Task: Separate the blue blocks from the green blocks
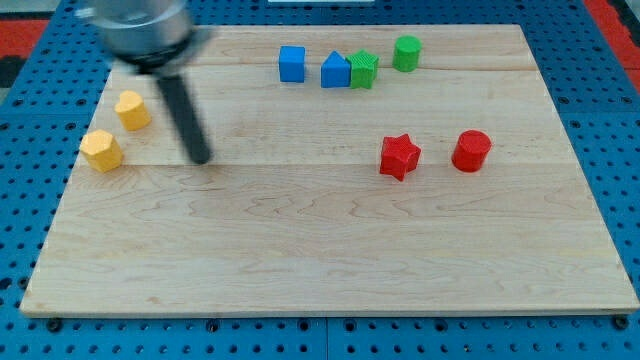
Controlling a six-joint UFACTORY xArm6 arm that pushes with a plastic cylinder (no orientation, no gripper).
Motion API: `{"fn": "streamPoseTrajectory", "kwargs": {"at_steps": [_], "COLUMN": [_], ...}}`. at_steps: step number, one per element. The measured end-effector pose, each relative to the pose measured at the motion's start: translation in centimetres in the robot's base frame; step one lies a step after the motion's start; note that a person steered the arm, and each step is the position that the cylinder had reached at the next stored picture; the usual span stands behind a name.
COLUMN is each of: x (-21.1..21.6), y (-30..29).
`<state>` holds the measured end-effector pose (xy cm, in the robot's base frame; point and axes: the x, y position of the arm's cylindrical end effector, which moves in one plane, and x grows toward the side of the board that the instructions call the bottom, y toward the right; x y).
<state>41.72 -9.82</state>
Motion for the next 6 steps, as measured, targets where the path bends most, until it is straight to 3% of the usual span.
{"fn": "streamPoseTrajectory", "kwargs": {"at_steps": [1,4,5,6], "x": [-5.6,-11.9,-14.3,-14.4], "y": [9.3,15.1,13.7,4.3]}}
